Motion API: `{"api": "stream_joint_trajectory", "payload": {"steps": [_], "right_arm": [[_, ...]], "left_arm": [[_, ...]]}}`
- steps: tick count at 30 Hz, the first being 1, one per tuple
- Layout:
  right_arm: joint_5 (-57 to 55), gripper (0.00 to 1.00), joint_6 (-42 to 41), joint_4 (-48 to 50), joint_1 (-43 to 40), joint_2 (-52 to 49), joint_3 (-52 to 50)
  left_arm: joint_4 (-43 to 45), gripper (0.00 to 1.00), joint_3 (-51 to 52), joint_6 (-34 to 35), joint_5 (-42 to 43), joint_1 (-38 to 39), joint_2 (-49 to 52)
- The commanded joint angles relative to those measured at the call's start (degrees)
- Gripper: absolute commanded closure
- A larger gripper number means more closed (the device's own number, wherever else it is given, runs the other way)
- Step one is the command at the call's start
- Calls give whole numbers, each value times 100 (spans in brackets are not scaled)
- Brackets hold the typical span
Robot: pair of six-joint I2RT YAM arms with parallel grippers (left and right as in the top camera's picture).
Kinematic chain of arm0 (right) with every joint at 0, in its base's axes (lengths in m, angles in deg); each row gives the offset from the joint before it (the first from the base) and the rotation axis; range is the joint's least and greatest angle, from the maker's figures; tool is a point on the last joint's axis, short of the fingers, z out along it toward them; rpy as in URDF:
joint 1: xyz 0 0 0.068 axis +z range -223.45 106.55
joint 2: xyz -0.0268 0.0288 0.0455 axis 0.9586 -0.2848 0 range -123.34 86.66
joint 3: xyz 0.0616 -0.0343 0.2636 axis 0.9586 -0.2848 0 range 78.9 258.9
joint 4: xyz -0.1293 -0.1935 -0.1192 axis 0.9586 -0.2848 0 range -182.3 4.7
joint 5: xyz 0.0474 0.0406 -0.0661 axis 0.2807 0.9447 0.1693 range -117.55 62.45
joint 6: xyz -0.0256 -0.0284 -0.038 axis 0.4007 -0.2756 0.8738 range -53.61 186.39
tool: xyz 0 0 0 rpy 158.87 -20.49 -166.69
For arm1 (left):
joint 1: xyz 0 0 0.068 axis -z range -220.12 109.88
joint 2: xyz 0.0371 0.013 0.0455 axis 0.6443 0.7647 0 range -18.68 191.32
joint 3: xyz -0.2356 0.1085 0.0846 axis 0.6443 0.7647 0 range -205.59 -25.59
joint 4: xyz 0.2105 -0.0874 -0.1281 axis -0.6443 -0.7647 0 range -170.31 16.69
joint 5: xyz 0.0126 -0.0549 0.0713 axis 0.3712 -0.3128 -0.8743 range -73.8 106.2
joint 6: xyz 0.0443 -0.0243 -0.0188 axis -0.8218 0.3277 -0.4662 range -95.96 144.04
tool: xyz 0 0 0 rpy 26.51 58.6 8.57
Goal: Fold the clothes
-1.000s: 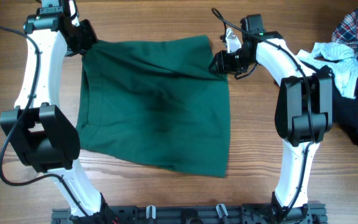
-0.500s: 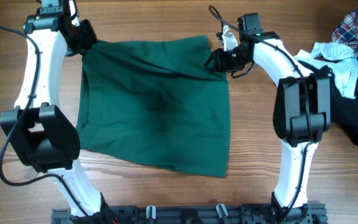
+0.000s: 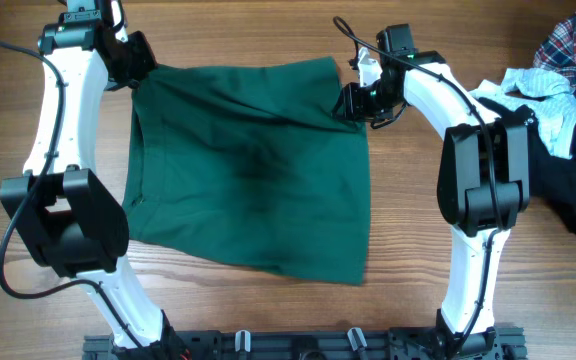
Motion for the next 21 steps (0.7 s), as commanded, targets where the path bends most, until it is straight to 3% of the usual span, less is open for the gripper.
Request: {"api": "stream_joint_trajectory", "payload": {"steps": [1,7,17,21], "right_arm": [[-210,55,-142,-7,-15,-166,-37],[116,60,-293,-11,-15,-452,-37],[874,92,-164,352,-13,-483,0],[872,96,-144,280,-103,-435,234]], "left_arm": [[-4,96,-20,-37,-81,11,-179],[-4,96,-20,-37,-81,11,-179],[0,96,-20,-37,-81,11,-179],[-2,96,-20,-37,-81,11,-179]]}}
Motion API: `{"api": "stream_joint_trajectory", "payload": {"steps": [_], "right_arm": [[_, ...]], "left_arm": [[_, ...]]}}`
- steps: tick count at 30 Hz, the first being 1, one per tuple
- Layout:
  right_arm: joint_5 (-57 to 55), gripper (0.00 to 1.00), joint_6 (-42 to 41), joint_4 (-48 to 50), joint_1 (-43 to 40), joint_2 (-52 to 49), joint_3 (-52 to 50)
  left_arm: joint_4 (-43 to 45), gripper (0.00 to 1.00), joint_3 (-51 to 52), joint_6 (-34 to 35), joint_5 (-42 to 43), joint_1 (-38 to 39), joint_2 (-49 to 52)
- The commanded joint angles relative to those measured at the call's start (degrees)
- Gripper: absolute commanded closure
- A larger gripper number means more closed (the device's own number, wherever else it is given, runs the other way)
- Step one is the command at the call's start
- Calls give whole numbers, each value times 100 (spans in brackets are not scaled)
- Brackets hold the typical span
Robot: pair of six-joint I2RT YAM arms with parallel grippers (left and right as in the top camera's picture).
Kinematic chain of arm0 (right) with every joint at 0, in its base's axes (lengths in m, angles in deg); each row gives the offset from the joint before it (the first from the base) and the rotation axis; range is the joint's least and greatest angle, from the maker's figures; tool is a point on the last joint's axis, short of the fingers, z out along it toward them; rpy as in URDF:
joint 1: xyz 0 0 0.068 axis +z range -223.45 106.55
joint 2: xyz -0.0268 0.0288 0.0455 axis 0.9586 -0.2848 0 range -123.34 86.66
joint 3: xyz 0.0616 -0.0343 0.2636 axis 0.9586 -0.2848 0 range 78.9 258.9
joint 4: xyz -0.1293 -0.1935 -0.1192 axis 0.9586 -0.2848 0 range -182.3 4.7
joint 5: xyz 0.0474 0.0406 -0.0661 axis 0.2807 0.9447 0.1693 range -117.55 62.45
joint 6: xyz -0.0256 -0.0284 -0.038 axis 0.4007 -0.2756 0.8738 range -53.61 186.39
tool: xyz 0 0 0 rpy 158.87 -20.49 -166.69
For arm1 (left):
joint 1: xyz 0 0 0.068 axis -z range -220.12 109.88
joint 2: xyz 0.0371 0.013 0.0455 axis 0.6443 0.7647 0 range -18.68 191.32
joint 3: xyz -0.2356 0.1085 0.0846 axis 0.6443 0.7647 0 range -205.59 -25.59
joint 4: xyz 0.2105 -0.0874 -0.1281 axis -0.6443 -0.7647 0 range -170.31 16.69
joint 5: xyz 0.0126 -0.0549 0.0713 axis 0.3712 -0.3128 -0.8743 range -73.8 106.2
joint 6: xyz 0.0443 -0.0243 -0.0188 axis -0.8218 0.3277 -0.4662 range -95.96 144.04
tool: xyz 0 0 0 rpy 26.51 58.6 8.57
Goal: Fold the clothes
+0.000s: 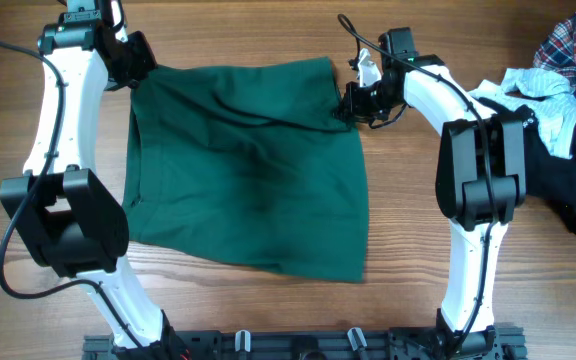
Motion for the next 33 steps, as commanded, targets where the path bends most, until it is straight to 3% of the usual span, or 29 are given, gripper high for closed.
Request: {"api": "stream_joint_trajectory", "payload": {"steps": [1,12,20,23,26,28,33], "right_arm": [[177,96,63,-68,-72,-120,297],[175,96,424,-822,-378,83,1366],[111,95,621,-1056,-422,90,1593],[-260,81,656,-914,-413,48,1591],[-446,57,817,-616,-308,-11,1591],[-645,50,817,-444,-214,-48,1591],[-872,49,793,70,107,-302,1591]], "left_arm": [[0,96,-20,-35,-79,11,-179],[0,96,-17,-35,-76,11,-179],[0,96,-20,-33,-76,9,-179],[2,96,-20,-33,-76,11,-179],[2,96,-20,-33,-76,11,-179],[4,96,-20,-33,-76,11,-179],[2,96,-20,-33,-76,11,-179]]}}
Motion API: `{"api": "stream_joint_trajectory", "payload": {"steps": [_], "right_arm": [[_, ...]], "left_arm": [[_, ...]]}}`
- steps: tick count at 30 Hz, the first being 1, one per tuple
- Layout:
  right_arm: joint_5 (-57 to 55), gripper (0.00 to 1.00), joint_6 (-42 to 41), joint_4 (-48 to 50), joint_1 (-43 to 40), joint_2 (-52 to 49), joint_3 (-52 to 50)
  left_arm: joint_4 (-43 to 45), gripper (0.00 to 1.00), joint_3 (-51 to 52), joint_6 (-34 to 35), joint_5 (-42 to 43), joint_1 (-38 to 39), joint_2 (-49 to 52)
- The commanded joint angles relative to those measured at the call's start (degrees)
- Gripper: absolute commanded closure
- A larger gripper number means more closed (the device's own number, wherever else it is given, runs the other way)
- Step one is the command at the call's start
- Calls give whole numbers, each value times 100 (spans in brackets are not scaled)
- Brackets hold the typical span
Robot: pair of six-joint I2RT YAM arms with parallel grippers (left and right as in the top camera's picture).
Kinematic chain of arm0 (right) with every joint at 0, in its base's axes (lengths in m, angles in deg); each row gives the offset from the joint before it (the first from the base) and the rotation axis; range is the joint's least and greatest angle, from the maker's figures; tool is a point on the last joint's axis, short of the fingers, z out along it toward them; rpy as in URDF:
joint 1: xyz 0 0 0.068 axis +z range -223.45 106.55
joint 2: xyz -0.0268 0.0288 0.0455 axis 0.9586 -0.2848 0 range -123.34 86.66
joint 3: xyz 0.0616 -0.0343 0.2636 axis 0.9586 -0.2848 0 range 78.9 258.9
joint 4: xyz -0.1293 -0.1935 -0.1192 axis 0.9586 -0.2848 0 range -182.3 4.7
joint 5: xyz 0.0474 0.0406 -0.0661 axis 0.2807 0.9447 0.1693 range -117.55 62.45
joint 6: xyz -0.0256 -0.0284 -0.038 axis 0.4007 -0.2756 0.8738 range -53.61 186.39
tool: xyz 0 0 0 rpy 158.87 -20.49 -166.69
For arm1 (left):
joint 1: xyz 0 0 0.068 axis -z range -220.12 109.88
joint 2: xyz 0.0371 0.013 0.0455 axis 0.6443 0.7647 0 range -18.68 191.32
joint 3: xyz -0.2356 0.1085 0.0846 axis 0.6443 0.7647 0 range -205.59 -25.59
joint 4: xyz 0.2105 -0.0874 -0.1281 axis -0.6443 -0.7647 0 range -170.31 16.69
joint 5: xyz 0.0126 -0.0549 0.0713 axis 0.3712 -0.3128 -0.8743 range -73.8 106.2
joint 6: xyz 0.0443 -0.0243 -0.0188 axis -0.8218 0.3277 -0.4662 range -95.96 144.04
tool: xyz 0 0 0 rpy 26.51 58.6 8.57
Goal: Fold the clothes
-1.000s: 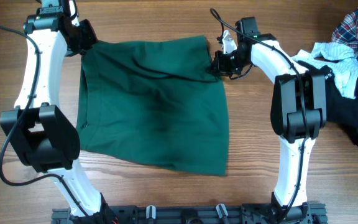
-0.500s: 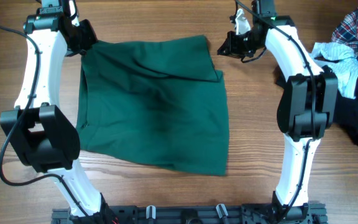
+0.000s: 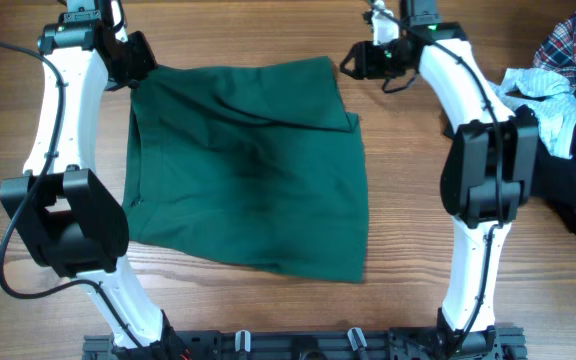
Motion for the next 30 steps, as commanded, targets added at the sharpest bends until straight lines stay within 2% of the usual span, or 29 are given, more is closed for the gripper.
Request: {"api": "stream_joint_trajectory", "payload": {"steps": [1,8,30], "right_arm": [[-256,50,92,245,317,-323,122],[-345,56,-79,396,431,-634,122],[-291,56,-79,592,431,-927,122]], "left_arm": [[2,96,-20,-33,-79,11,-179],[2,96,-20,-33,-79,11,-179],[2,96,-17,-33,-79,11,-179]]}}
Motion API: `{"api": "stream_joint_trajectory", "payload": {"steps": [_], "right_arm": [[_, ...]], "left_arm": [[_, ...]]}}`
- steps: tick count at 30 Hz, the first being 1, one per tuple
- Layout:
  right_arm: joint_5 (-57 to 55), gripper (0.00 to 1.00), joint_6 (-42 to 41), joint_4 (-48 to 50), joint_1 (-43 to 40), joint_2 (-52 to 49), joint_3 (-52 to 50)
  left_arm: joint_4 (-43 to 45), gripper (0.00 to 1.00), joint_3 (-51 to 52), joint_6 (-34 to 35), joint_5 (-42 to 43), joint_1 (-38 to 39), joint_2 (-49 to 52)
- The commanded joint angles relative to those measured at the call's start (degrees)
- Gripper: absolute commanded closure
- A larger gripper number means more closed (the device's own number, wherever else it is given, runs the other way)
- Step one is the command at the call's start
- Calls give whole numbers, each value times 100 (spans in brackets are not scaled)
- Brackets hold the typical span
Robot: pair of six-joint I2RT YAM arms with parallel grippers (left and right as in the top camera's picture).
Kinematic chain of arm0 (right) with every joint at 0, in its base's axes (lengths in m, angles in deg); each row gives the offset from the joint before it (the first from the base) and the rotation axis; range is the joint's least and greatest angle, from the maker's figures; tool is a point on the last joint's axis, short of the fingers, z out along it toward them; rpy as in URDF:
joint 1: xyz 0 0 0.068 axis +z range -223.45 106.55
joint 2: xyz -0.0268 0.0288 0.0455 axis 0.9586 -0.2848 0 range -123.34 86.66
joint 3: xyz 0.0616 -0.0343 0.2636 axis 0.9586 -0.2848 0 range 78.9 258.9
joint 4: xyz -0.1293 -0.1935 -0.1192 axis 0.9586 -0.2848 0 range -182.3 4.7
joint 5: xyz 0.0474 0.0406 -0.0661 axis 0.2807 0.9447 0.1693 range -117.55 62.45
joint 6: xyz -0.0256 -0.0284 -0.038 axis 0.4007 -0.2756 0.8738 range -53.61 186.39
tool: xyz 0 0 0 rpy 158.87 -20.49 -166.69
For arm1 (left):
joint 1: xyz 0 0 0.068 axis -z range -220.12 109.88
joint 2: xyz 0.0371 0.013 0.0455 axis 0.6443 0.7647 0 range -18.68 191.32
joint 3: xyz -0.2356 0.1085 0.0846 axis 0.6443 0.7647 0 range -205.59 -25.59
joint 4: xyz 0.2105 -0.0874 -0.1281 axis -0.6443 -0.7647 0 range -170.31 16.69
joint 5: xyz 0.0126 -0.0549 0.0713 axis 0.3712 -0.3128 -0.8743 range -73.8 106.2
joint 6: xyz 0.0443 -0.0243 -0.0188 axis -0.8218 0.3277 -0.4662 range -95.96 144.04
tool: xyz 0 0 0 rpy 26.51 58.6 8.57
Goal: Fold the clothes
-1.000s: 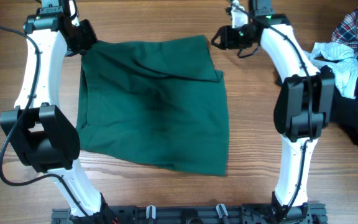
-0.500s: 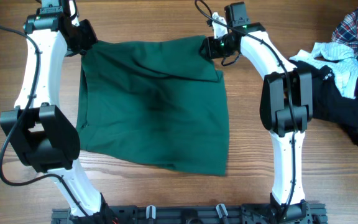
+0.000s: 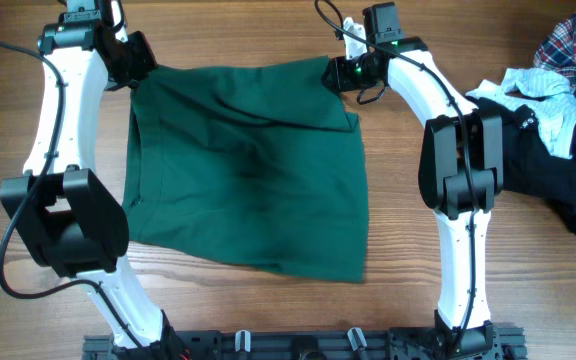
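Note:
A dark green garment (image 3: 248,165) lies spread flat on the wooden table in the overhead view, with a small fold along its upper right edge. My left gripper (image 3: 138,72) sits at the garment's far left corner, and the cloth is drawn up to a point between its fingers. My right gripper (image 3: 340,72) is at the far right corner, touching the cloth's edge. From above its jaws are too small and dark to read.
A heap of other clothes lies at the right edge: a plaid shirt, a pale blue and white piece (image 3: 523,85) and a dark garment (image 3: 568,190). A black rail (image 3: 298,345) runs along the near table edge.
My right gripper has moved left and slightly nearer, from bare table beyond the garment's far right corner onto that corner. The left gripper and the garment have not moved.
My right gripper was first on the garment's right edge, a little below the far corner, and stayed there at the second moment. Then it was off the cloth, beyond the corner. Now it is at the far right corner. The left gripper stayed at the far left corner throughout.

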Motion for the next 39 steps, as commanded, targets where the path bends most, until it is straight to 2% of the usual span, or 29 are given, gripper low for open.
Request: {"api": "stream_joint_trajectory", "payload": {"steps": [1,8,17,24,29,37,39], "right_arm": [[179,57,-52,22,15,-232,105],[361,57,-68,98,15,-232,107],[501,71,-61,-83,17,-232,107],[511,71,-44,-37,15,-225,107],[649,78,-7,-131,15,-210,107],[629,78,-24,-225,-111,35,125],[627,82,-24,-271,-166,153,129]], "left_arm": [[4,96,-17,-35,-76,11,-179],[26,96,-17,-35,-76,11,-177],[26,96,-17,-35,-76,11,-173],[26,96,-20,-35,-76,11,-168],[26,96,-17,-35,-79,11,-168],[26,96,-17,-37,-79,11,-168],[28,96,-17,-35,-79,11,-168]]}}
